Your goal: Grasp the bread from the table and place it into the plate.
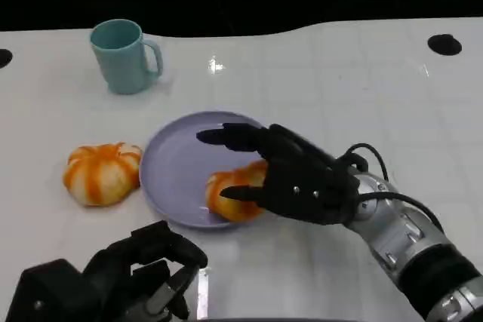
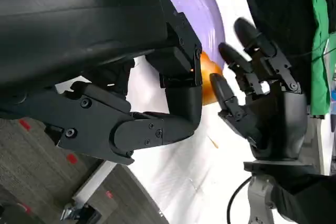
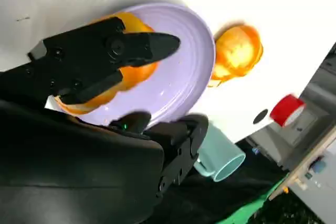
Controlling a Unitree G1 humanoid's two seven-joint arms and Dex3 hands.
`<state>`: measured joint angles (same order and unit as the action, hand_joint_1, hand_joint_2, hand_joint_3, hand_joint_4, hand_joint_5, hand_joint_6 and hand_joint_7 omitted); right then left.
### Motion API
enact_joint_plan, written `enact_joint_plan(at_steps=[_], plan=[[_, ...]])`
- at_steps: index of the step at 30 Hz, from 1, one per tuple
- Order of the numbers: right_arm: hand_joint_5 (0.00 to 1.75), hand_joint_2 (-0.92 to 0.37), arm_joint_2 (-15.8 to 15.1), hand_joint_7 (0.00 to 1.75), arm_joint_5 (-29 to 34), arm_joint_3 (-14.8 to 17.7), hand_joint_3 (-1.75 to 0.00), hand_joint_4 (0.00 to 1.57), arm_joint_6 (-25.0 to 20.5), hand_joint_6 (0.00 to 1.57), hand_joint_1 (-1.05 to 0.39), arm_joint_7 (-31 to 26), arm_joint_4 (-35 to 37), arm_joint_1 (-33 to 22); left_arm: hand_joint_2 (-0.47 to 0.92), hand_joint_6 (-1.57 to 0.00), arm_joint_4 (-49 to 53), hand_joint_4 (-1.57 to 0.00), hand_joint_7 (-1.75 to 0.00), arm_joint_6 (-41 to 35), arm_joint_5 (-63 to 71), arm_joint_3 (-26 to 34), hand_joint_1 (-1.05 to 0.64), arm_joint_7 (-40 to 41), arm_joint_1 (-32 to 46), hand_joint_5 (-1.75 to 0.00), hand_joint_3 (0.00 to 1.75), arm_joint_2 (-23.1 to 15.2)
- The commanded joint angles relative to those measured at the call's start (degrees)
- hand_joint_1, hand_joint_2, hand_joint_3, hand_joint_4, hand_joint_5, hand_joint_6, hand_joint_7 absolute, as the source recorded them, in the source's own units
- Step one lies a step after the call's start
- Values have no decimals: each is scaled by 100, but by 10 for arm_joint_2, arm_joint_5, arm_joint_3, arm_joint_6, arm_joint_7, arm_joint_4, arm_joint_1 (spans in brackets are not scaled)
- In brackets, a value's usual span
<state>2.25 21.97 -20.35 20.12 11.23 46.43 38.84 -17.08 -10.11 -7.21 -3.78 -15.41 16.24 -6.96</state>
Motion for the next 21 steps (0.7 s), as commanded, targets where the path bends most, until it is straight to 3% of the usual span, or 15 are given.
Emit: enact_joint_plan(at_steps=[1, 8, 14, 21], plan=[[10, -92, -17, 0, 6, -9, -31, 0, -18, 12, -62, 17, -45, -6, 92, -63, 1, -65, -132, 2, 5, 3, -44, 6, 0, -175, 47, -5], [11, -92, -43, 0, 5, -11, -35, 1, -56, 12, -67, 45, -144, -40, 92, -63, 2, -67, -132, -2, 6, 2, -43, 9, -4, -175, 48, -4], [13, -92, -91, 1, -5, 2, -37, 3, -81, 14, -69, 72, -265, -98, 92, -63, 3, -68, -133, 1, 5, 1, -43, 10, -6, -175, 49, -4], [18, -92, -151, 2, -23, 23, -34, 5, -65, 17, -67, 88, -368, -174, 92, -63, -1, -70, -134, -7, 4, 1, -42, 12, -8, -175, 49, -5]])
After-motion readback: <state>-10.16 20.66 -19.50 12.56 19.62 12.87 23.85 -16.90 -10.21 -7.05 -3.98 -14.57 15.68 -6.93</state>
